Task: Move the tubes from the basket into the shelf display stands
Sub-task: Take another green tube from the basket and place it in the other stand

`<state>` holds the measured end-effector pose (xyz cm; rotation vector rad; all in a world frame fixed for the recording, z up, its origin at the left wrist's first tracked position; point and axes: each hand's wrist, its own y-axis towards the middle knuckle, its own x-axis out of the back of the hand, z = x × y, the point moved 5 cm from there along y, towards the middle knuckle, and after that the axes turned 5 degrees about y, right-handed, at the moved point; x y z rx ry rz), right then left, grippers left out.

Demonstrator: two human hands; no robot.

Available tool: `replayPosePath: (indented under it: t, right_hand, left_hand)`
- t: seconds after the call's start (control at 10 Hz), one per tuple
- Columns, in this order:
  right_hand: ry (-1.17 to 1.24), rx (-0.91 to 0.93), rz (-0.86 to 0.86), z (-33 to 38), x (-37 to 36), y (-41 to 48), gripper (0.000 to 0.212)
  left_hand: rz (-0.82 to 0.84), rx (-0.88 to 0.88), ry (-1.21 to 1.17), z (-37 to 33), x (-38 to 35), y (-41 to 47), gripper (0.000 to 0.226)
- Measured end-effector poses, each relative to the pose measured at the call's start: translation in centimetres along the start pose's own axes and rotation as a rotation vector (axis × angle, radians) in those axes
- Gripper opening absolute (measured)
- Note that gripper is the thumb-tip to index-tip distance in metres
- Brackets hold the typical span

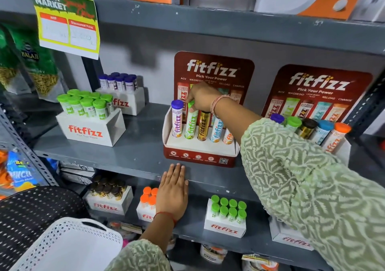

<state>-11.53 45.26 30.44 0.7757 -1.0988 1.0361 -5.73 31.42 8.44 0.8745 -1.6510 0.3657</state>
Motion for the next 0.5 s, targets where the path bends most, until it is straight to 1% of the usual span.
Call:
replayPosePath:
  t: [0.1, 0.2, 0.3, 0.4, 0.5]
  right_hand:
    - [0.022, -0.018, 0.004, -0.4, -0.1, 0.2, 0.04]
    - [0.052, 0.017, 0.007, -1.2, 0.0, 0.1, 0.053]
    - [0.235, 0.001, -0.107, -2.6, 0.8, -1.4, 0.056]
    - [0.411, 0.05, -0.431, -4.1, 1.4, -5.3, 0.037]
    - [0.406, 0.073, -0.656, -6.2, -2.5, -12.1, 0.038]
  left_hand:
    - [0.012, -0.002, 0.006, -0.1, 0.0, 0.1, 0.082]
    - [0.042, -0.008, 0.021, -0.1, 0.2, 0.0, 0.083]
    - [0.052, -0.022, 0.022, -0.2, 0.6, 0.0, 0.072]
    - [0.049, -0.049, -0.012, 0.3, 0.1, 0.4, 0.094]
    - [-0.11, -0.059, -0.107, -0.4, 0.6, 0.0, 0.106]
